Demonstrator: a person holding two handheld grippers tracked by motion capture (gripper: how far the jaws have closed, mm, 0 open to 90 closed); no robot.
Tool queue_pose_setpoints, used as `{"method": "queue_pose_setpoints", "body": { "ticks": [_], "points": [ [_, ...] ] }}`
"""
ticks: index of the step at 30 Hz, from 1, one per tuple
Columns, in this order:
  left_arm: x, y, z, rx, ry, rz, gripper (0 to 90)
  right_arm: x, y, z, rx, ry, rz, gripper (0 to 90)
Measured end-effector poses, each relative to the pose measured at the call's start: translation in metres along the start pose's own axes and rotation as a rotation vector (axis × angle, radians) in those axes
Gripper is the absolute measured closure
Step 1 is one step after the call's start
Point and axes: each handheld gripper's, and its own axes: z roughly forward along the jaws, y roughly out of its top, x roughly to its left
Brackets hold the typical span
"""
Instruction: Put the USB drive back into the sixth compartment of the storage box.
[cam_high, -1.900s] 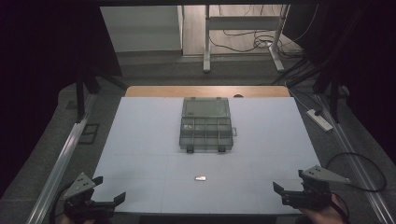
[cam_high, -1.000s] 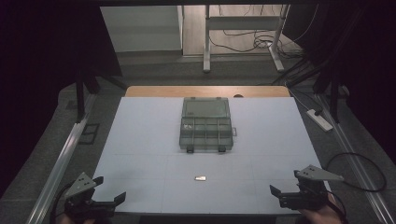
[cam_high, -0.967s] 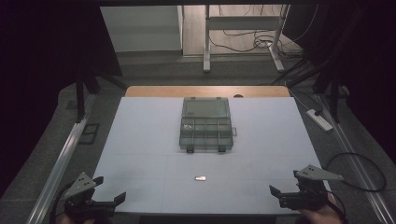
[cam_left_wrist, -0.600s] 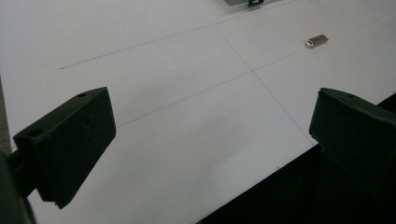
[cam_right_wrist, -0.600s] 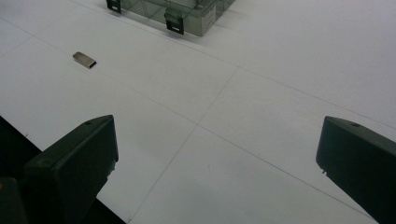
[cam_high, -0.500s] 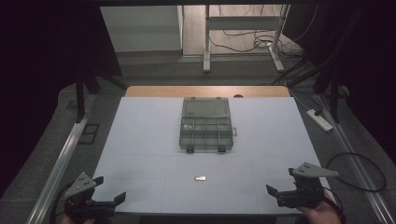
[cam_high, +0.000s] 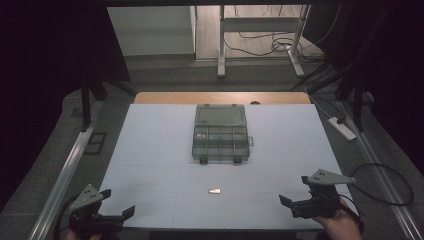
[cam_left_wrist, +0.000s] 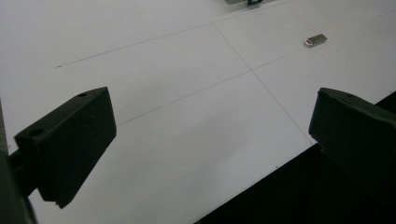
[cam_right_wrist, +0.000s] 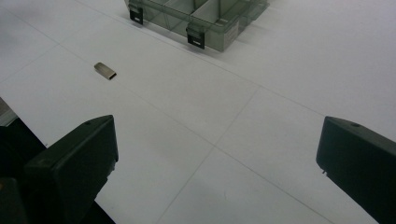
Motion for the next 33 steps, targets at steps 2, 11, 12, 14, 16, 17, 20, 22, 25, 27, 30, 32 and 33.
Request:
{"method": "queue_pose_setpoints", "body": {
  "ticks": [2, 11, 12, 14, 16, 17, 20, 22, 25, 27, 30, 32, 33],
  "points": [
    [0.0, 0.0, 0.0, 0.0, 0.0, 0.001, 0.8, -0.001, 0.003, 0.005, 0.014, 0.009, -0.02, 0.0],
    [0.0, 0.0, 0.0, 0.001, -0.002, 0.0, 0.7, -0.001, 0.008, 0.013, 0.04, 0.041, -0.023, 0.0],
    [0.0, 0.0, 0.0, 0.001, -0.001, 0.0, 0.8, -0.001, 0.009, 0.014, 0.045, 0.045, -0.024, 0.0],
    [0.0, 0.0, 0.0, 0.001, -0.002, 0.0, 0.8, -0.001, 0.011, 0.017, 0.052, 0.052, -0.03, 0.0],
    [0.0, 0.0, 0.0, 0.001, -0.002, -0.001, 0.8, -0.001, 0.011, 0.02, 0.061, 0.055, -0.03, 0.0],
    [0.0, 0.0, 0.0, 0.001, -0.002, 0.0, 0.8, -0.001, 0.012, 0.021, 0.066, 0.059, -0.028, 0.0],
    [0.0, 0.0, 0.0, 0.003, -0.003, 0.0, 0.8, 0.001, 0.014, 0.024, 0.07, 0.072, -0.024, 0.0],
    [0.0, 0.0, 0.0, 0.004, -0.003, 0.0, 0.8, 0.002, 0.017, 0.026, 0.07, 0.082, -0.024, 0.0],
    [0.0, 0.0, 0.0, 0.004, -0.003, 0.0, 0.8, 0.005, 0.021, 0.03, 0.074, 0.09, -0.032, 0.0],
    [0.0, 0.0, 0.0, 0.004, -0.003, 0.0, 0.8, 0.007, 0.023, 0.034, 0.077, 0.094, -0.041, 0.0],
    [0.0, 0.0, 0.0, 0.004, -0.004, 0.0, 0.8, 0.009, 0.025, 0.04, 0.085, 0.103, -0.05, 0.0],
    [0.001, 0.0, 0.0, 0.005, -0.004, 0.0, 0.8, 0.01, 0.026, 0.042, 0.088, 0.106, -0.051, 0.0],
    [0.001, 0.0, 0.0, 0.005, -0.005, -0.001, 0.8, 0.011, 0.026, 0.043, 0.089, 0.108, -0.052, 0.0]
  ]
}}
